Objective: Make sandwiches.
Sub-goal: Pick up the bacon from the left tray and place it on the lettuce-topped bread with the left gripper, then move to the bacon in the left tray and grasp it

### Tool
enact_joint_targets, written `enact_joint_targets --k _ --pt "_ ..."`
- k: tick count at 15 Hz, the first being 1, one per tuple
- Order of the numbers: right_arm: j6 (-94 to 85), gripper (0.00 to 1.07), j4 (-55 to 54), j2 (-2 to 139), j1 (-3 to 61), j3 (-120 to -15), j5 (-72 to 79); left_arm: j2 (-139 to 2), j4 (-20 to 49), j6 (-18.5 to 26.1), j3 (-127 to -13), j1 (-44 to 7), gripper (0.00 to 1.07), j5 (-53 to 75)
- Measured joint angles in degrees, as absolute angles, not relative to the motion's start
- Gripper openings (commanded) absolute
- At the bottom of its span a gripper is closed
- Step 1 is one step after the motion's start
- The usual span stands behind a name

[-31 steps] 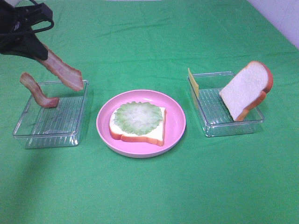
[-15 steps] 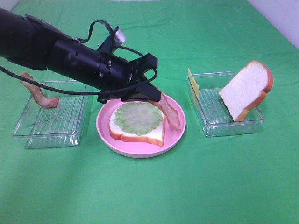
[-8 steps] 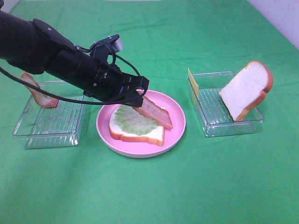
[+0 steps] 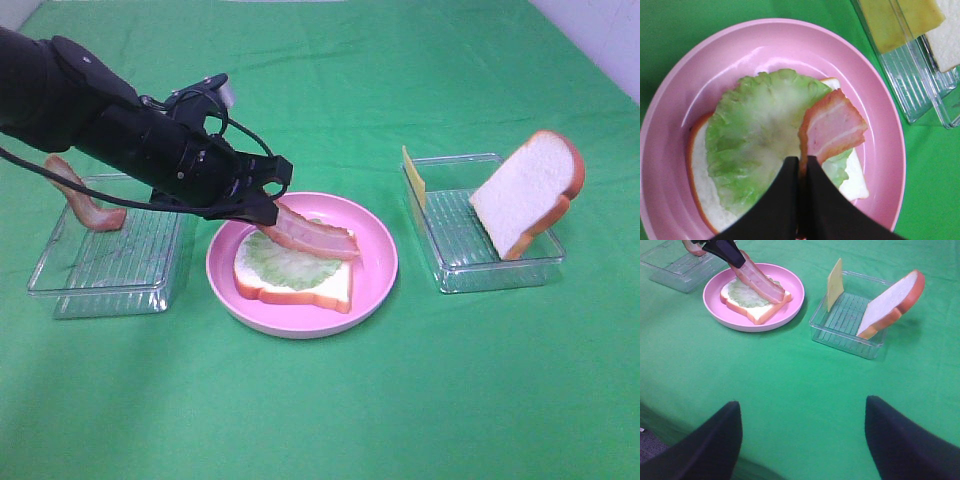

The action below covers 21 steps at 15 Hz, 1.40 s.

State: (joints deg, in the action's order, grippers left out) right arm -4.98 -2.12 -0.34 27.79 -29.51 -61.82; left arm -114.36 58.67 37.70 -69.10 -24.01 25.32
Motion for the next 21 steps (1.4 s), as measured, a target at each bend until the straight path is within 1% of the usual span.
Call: enact_joint_targets --k 1,2,3,4,5,7,9,12,13,14,16,17,18,19,20,21 --pt "-4.98 0.67 -2.12 -0.34 27.79 -29.51 -61.82 -114.36 58.10 37.47 -69.10 -23.89 0.17 25.55" --pt "-4.98 0.67 -2.12 -0.34 27.79 -29.51 -61.82 -114.36 57.64 37.36 -69.10 -23.89 0.31 25.78" --pt "-4.98 0.67 -2.12 -0.34 27.79 -29.51 -61.82 -114.36 57.64 37.30 -69.10 -23.89 0.51 25.95" --pt "-4.98 0.67 -2.12 -0.34 27.79 -29.51 -61.82 -114.36 57.64 37.30 -69.10 -23.89 0.62 26.01" --pt "-4.98 0.67 -2.12 -0.34 27.79 -29.51 -61.82 -114.25 57.52 37.18 -69.10 -23.89 0.67 26.01" --pt "-4.98 0.67 -2.12 -0.34 27.79 -29.51 -61.82 -112.30 55.92 34.95 -69.10 -23.89 0.68 25.95" --pt "-4.98 0.67 -2.12 -0.34 27.79 -29.51 -61.82 -108.69 51.80 31.68 -69.10 -23.38 0.68 25.84" --pt "-4.98 0.67 -2.12 -0.34 27.79 -29.51 -61.82 -102.33 40.74 18.05 -69.10 -19.37 0.67 27.90" --pt "-4.98 0.67 -2.12 -0.34 27.79 -29.51 -61.82 -101.36 38.45 15.99 -69.10 -18.62 0.67 28.59" --pt "-4.98 0.67 -2.12 -0.34 27.79 -29.51 -61.82 -99.87 33.92 13.01 -69.44 -17.19 0.67 30.31" --pt "-4.98 0.67 -2.12 -0.34 27.79 -29.51 -61.82 -97.63 24.41 6.93 -71.85 -14.84 0.67 36.61" --pt "-4.98 0.67 -2.12 -0.34 27.79 -29.51 -61.82 -97.06 14.55 0.52 -74.77 -12.89 0.67 44.12" --pt "-4.98 0.67 -2.12 -0.34 27.79 -29.51 -61.82 -97.06 9.63 -1.83 -76.09 -11.86 0.67 46.98" --pt "-4.98 0.67 -2.12 -0.34 27.79 -29.51 -61.82 -97.06 7.91 -2.81 -76.60 -11.40 0.67 48.13" --pt "-4.98 0.67 -2.12 -0.34 27.79 -29.51 -61.82 -97.06 5.04 -4.07 -77.18 -10.26 0.67 49.50" --pt "-4.98 0.67 -2.12 -0.34 27.79 -29.51 -61.82 -97.06 3.61 -4.70 -77.23 -8.48 0.67 50.36"
